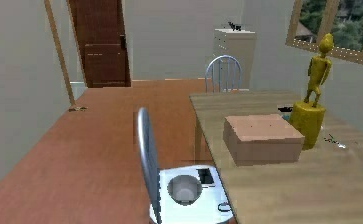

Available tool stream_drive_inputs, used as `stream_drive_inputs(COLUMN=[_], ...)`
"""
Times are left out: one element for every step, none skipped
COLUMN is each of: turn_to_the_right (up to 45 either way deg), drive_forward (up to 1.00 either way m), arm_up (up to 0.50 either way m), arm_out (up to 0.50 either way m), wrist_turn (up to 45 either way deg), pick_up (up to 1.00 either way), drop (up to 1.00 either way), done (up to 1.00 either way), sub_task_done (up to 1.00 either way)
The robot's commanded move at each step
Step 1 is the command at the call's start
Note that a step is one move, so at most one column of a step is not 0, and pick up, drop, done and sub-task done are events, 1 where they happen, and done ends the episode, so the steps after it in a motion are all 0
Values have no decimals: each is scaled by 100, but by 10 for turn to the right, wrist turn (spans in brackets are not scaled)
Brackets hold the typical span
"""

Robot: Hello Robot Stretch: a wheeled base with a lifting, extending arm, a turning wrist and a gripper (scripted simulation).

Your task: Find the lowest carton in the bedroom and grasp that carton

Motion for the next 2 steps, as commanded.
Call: stream_drive_inputs(turn_to_the_right=[0, 0], drive_forward=[0, 0], arm_up=[0, 0], arm_out=[0, 0], wrist_turn=[450, 240], pick_up=[0, 0], drop=[0, 0], done=[0, 0], sub_task_done=[0, 0])
